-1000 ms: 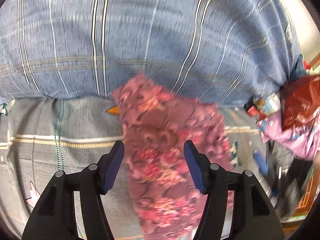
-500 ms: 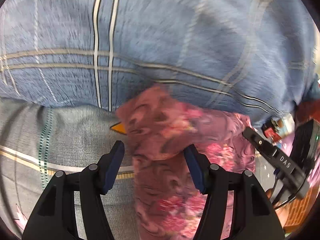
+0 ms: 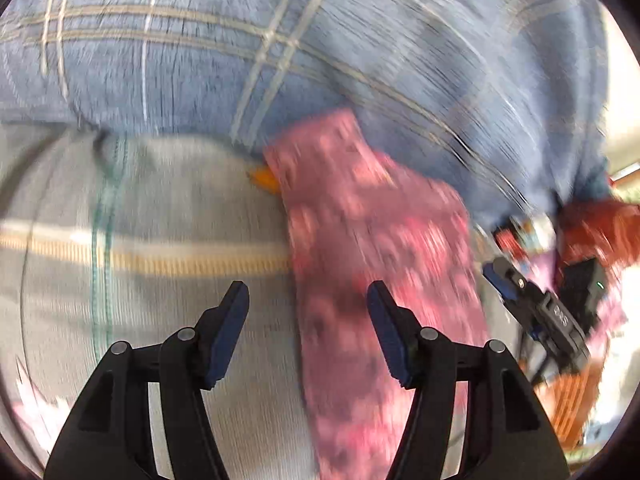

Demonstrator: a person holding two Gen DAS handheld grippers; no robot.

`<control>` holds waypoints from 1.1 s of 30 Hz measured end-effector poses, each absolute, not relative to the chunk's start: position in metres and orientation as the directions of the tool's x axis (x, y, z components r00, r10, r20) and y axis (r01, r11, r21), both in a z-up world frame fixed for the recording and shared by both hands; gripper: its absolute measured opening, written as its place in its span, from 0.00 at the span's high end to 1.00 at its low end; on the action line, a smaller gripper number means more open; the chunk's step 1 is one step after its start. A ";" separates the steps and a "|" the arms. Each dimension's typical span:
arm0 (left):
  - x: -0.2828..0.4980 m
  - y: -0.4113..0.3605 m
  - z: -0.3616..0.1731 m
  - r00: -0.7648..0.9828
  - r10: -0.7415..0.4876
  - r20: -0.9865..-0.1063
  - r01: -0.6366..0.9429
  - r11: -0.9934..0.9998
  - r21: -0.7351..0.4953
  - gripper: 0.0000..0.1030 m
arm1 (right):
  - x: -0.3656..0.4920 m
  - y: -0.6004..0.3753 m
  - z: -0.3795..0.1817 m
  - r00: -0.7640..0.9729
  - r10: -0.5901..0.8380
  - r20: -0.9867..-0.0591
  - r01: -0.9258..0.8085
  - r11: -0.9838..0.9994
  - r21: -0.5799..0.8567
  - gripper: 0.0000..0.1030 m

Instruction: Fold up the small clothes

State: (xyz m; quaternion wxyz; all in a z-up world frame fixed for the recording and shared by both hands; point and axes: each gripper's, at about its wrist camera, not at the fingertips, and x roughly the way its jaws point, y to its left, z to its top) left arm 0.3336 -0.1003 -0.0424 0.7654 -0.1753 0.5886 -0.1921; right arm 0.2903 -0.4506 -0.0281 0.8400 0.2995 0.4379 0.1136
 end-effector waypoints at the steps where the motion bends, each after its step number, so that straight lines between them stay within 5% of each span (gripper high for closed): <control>1: 0.320 -0.101 -0.043 0.216 -0.532 -0.818 0.099 0.846 -0.524 0.41 | 0.280 -0.454 -0.029 0.591 0.462 -0.661 0.073 0.786 0.614 0.55; 6: 0.282 -0.121 -0.057 0.139 -0.630 -0.764 0.101 0.776 -0.622 0.39 | 0.243 -0.450 -0.048 0.554 0.523 -0.648 0.066 0.747 0.661 0.53; 8: 0.271 -0.126 -0.054 0.140 -0.607 -0.782 0.087 0.794 -0.601 0.40 | 0.234 -0.436 -0.052 0.544 0.491 -0.680 0.056 0.787 0.614 0.64; 9: 0.271 -0.126 -0.053 0.149 -0.610 -0.778 0.088 0.792 -0.604 0.40 | 0.228 -0.429 -0.045 0.558 0.459 -0.691 0.019 0.826 0.563 0.87; 10: 0.263 -0.125 -0.052 0.164 -0.604 -0.780 0.088 0.796 -0.599 0.40 | 0.221 -0.427 -0.036 0.575 0.465 -0.673 -0.023 0.831 0.555 0.93; 12: 0.252 -0.126 -0.058 0.152 -0.595 -0.789 0.094 0.804 -0.587 0.40 | 0.205 -0.427 -0.025 0.617 0.445 -0.649 -0.033 0.838 0.544 0.95; 16: 0.250 -0.125 -0.065 0.155 -0.579 -0.801 0.099 0.815 -0.570 0.41 | 0.207 -0.433 -0.053 0.549 0.359 -0.755 0.030 0.894 0.447 0.98; 21: 0.235 -0.122 -0.056 0.143 -0.598 -0.788 0.137 0.801 -0.583 0.41 | 0.174 -0.457 -0.038 0.572 0.556 -0.603 -0.018 0.743 0.669 0.85; 24: 0.225 -0.124 -0.056 0.154 -0.603 -0.783 0.148 0.797 -0.585 0.41 | 0.154 -0.440 -0.038 0.541 0.547 -0.638 -0.047 0.778 0.627 0.51; 25: 0.223 -0.123 -0.060 0.152 -0.601 -0.785 0.138 0.799 -0.585 0.41 | 0.150 -0.432 -0.041 0.531 0.509 -0.678 -0.050 0.817 0.574 0.51; 26: 0.221 -0.120 -0.063 0.143 -0.600 -0.787 0.125 0.800 -0.587 0.41 | 0.147 -0.423 -0.043 0.534 0.473 -0.701 -0.069 0.850 0.521 0.52; 27: 0.219 -0.121 -0.066 0.129 -0.597 -0.792 0.113 0.802 -0.587 0.41 | 0.143 -0.414 -0.043 0.551 0.424 -0.719 -0.083 0.885 0.458 0.64; 28: 0.217 -0.120 -0.066 0.132 -0.594 -0.793 0.108 0.804 -0.584 0.41 | 0.143 -0.407 -0.041 0.558 0.384 -0.736 -0.092 0.909 0.406 0.91; 33: 0.209 -0.123 -0.061 0.186 -0.522 -0.833 0.142 0.853 -0.503 0.41 | 0.135 -0.418 -0.018 0.632 0.368 -0.682 -0.064 0.902 0.428 0.92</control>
